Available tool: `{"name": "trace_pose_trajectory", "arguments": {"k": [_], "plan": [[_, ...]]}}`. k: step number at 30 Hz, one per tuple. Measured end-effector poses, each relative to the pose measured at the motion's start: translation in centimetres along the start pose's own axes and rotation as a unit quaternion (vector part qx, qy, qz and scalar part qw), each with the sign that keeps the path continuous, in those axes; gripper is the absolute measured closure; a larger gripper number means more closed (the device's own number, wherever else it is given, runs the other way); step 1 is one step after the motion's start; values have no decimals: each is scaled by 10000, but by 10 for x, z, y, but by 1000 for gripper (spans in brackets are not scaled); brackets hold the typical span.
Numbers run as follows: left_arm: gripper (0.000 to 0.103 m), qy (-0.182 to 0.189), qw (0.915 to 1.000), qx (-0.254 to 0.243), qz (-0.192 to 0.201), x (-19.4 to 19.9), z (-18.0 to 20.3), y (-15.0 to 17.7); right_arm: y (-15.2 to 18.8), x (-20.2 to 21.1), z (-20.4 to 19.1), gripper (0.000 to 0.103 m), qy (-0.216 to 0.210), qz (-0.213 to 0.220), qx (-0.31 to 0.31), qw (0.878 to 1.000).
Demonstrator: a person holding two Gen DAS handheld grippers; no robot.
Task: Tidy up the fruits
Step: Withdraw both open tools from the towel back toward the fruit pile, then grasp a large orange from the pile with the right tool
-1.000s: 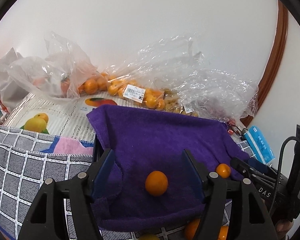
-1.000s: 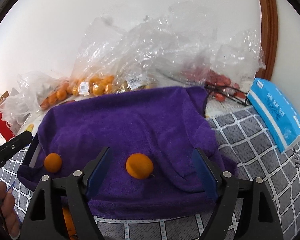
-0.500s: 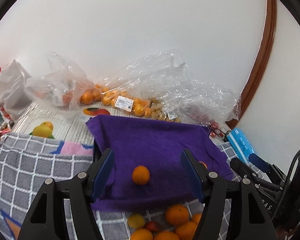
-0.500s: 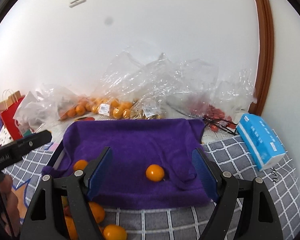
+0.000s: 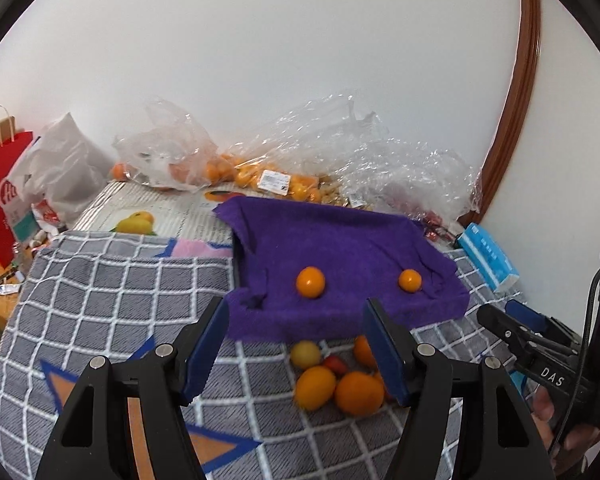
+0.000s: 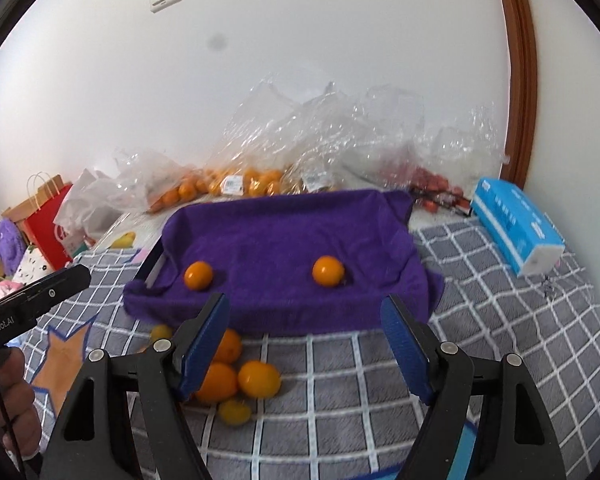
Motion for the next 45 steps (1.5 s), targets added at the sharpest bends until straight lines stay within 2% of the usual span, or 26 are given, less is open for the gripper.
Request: {"name": "trace_pose_trajectory", "arguments": {"k": [6, 11, 17, 20, 26, 28, 31, 40, 42, 45], "plan": [[37, -77, 9999, 45, -89, 9, -15, 16, 14, 8, -3, 25, -22, -186, 64, 9998], [37, -281, 9993, 25, -260, 10, -28, 30, 24, 9, -2, 30, -63, -309, 15, 9995], [37, -405, 9978, 150, -496, 2, -44, 45, 39, 5, -9, 38, -136, -377, 73, 9992], [37, -468, 9974, 103, -544, -3, -47, 51, 46, -1, -14, 47, -208, -500, 135, 9984], [37, -194, 9975, 141, -662, -10, -53, 66, 58, -18, -22, 59, -462, -672, 139, 9966], [37, -36, 9964, 288, -799, -14, -56, 69, 60, -25, -22, 63, -542, -774, 77, 9955], [36, 134, 9963, 484, -696, -10, -61, 67, 63, -33, -20, 64, -674, -869, -71, 9939], [36, 130, 9954, 390, -867, -15, -56, 72, 65, -49, -6, 72, -1112, -1039, -769, 9854], [36, 120, 9950, 436, -894, -15, -58, 72, 64, -49, -2, 72, -1102, -1060, -848, 9846], [36, 122, 9950, 431, -892, -16, -57, 72, 59, -41, 9, 72, -818, -908, -770, 9895]]}}
Point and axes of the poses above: each gripper's, at about its wrist camera, not at the fingertips, and x roughly against the way its jaws point, z to its right, y to its underside, the point moved 2 cm from there along -x, roughly the way its jaws point, and after that the axes turned 14 degrees about z, right-handed, at the moved point
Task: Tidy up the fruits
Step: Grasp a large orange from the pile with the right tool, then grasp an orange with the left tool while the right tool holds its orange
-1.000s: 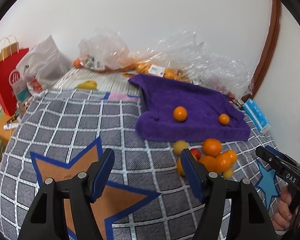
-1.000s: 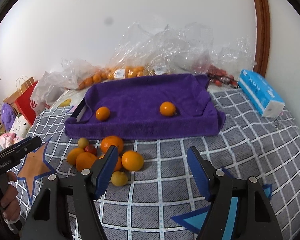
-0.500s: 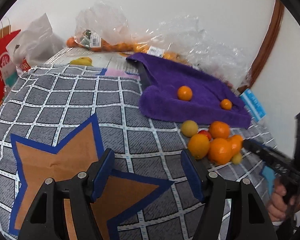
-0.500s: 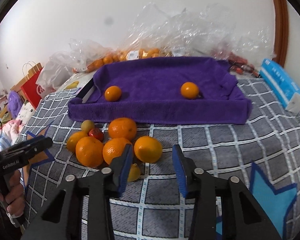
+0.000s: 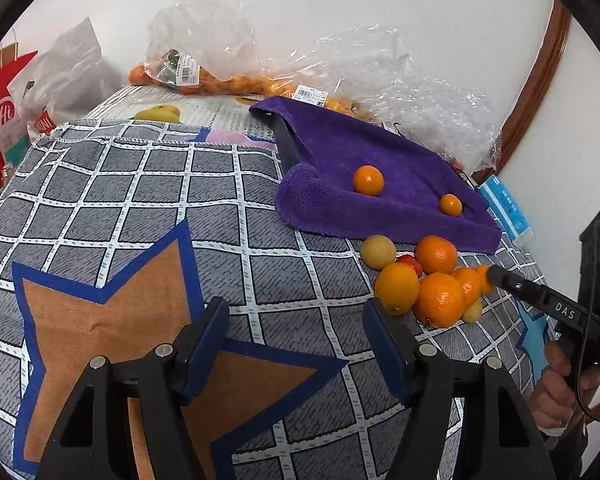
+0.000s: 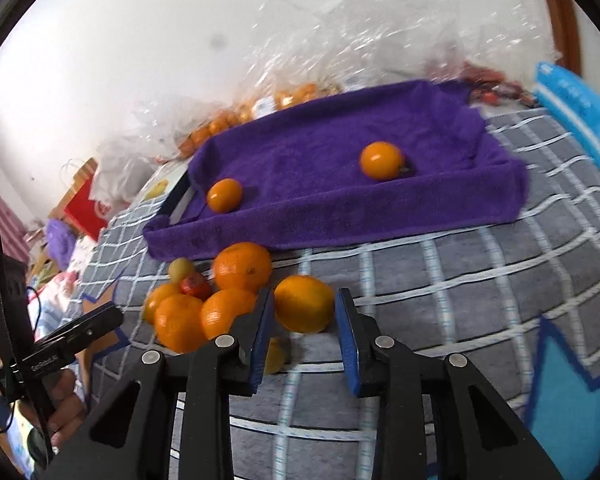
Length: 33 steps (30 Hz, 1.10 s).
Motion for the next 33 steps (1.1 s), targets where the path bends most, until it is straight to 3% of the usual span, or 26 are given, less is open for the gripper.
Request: {"name": "trace_pose_trajectory", "arguments": {"k": [2, 3, 6, 11, 15, 19, 22, 24, 28, 33], "plan": [[36, 1, 10000, 11, -17, 0, 0, 0, -3, 7, 7, 73, 232, 82, 117, 9996], [36, 4, 10000, 16, -22, 0, 0, 0, -3, 9, 8, 78, 287, 76, 171, 9994], [36, 1, 10000, 12, -27, -1, -1, -1, -3, 10, 8, 79, 267, 7, 291, 9992], [36, 4, 10000, 27, -37, -2, -1, 0, 5, 2, 1, 68, 339, -86, 631, 9974], [36, 6, 10000, 34, -38, -2, -2, 0, 16, -6, -3, 69, 457, -296, 871, 9947], [38, -29, 9999, 36, -115, -2, 2, -1, 12, 5, -6, 69, 597, 48, 1124, 9919], [38, 385, 9986, 243, -260, 0, 17, -3, 12, 12, -4, 69, 723, 187, 1293, 9888], [38, 351, 9987, 156, -337, -4, 29, -4, 12, 14, 0, 69, 614, 183, 1187, 9909], [45, 369, 9988, 8, -337, -17, 46, -8, 11, 13, 8, 69, 510, 123, 972, 9939], [60, 420, 9976, 210, -505, -33, 50, -7, 10, 15, 10, 69, 352, 155, 834, 9958]]}}
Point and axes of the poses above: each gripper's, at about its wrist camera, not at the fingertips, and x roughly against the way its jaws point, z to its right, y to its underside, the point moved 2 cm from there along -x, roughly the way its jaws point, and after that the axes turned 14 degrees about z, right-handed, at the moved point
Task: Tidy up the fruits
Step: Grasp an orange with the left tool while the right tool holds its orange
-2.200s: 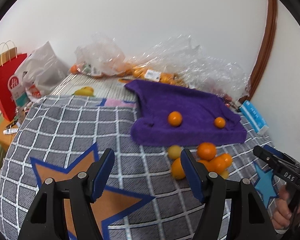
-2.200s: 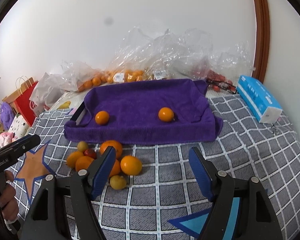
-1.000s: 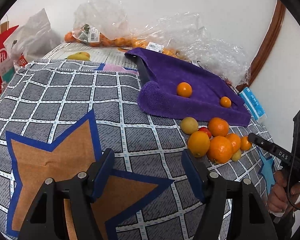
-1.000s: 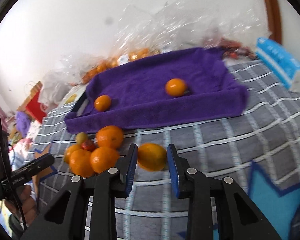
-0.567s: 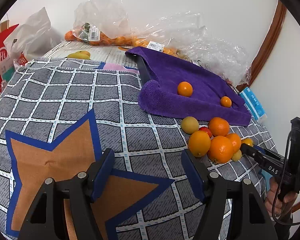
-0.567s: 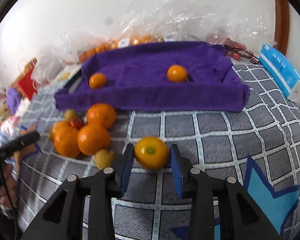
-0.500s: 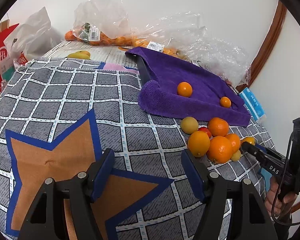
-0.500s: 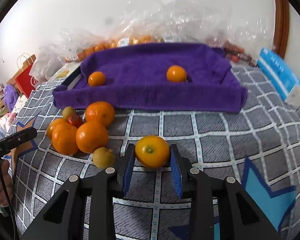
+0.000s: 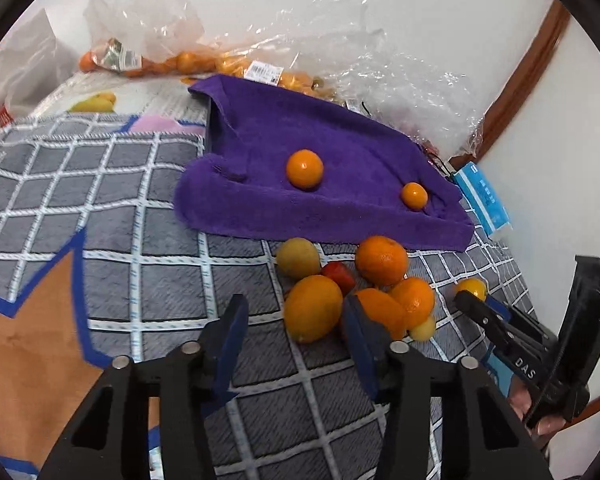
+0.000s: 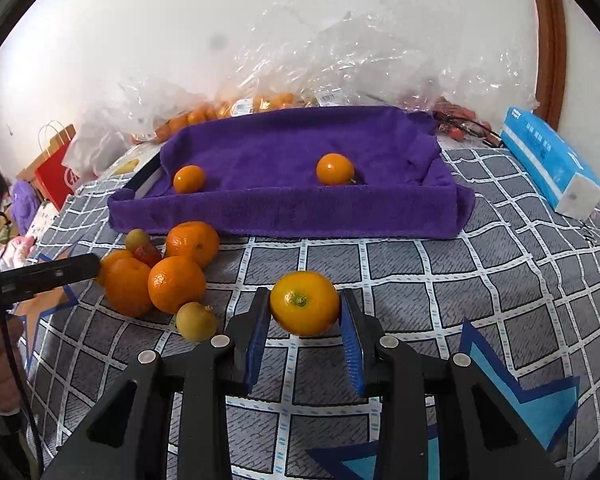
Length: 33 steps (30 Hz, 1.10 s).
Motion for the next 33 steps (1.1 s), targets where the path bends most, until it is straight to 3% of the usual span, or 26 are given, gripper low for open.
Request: {"name": "trace_pose_trajectory", "arguments": {"k": [3, 4, 9, 13, 17, 22, 26, 33], "plan": [[66, 136, 9998, 169, -1, -6, -1, 1, 0, 1, 1, 69, -75, 21, -80, 9999], [73, 221, 9994, 252, -15, -7, -2, 1, 0, 1, 2, 69, -119, 30, -109, 9999], [74, 341, 9982, 490, -66, -5, -4, 2, 0, -1, 1, 69, -193, -14, -137, 9997], [74, 1, 9993, 321, 190, 17, -11, 0, -1, 1, 2, 69, -186, 37, -159, 9997], [73, -608, 9975, -297, 215, 21, -11, 5, -1, -1, 1, 69, -193, -1, -129, 9997], [72, -593, 9972, -453, 81, 12, -11, 11, -1, -2, 1, 69, -191, -22, -123, 9997], [72, -723, 9953, -600, 238, 8, -6, 12, 0, -3, 2, 69, -153, -65, -138, 9998], [72, -667, 9964, -461, 259, 9, -9, 13, 2, -6, -1, 69, -27, -154, -33, 9999]]}}
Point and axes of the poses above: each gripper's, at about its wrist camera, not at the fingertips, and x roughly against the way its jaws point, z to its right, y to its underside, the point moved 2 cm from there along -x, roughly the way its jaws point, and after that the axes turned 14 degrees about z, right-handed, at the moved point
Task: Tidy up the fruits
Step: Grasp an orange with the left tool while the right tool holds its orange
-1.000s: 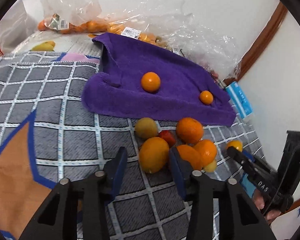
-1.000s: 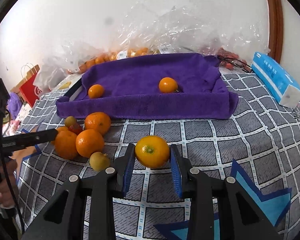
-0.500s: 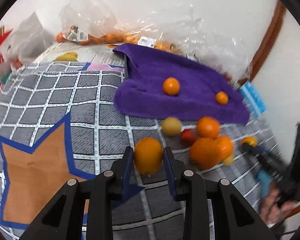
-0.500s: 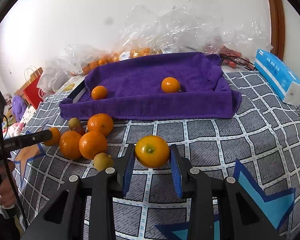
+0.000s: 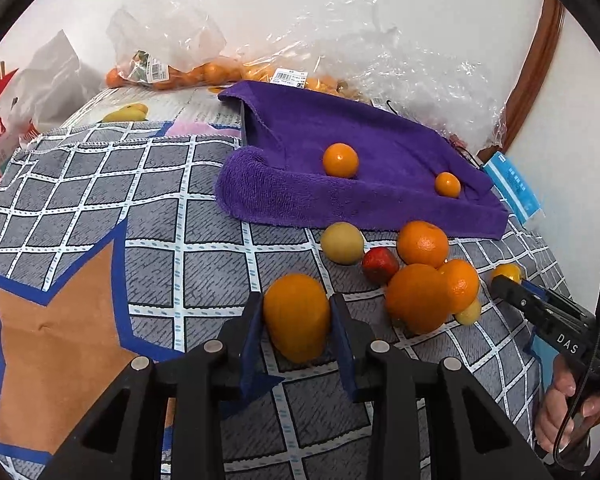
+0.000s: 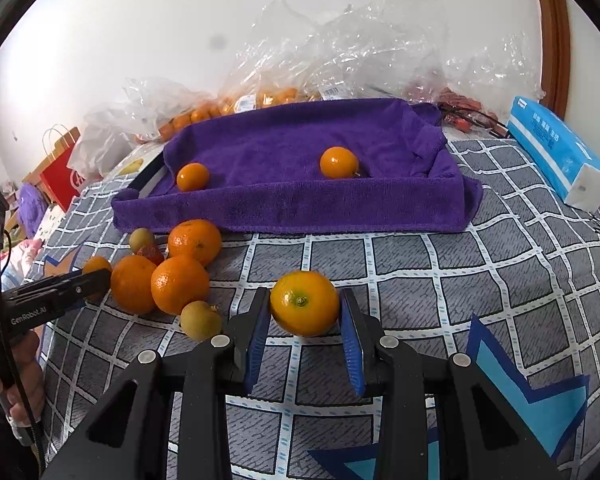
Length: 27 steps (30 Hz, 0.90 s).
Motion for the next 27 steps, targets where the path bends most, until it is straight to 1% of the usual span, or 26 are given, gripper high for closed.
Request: {"name": "trace_pose_trajectory", "arguments": {"k": [3, 7, 12, 14, 21, 27], "plan": [[72, -15, 10000, 0, 2, 0, 0, 0, 1, -1, -2, 69, 67, -40, 86, 9999], [72, 44, 9999, 118, 18, 1, -3, 0, 3, -7, -4, 69, 161, -227, 181, 9994], [73, 325, 9983, 459, 116, 6, -12, 0, 4, -7, -4, 69, 160, -195, 192, 9995], [72, 314, 9980, 509, 206, 9, -14, -1, 4, -5, -4, 69, 152, -146, 179, 9996], [73, 301, 9972, 448, 515, 21, -11, -4, 1, 1, -2, 69, 47, 23, 110, 9999], [72, 299, 9962, 345, 742, 29, -8, -7, 0, 7, -2, 69, 65, 155, 107, 9998]]}}
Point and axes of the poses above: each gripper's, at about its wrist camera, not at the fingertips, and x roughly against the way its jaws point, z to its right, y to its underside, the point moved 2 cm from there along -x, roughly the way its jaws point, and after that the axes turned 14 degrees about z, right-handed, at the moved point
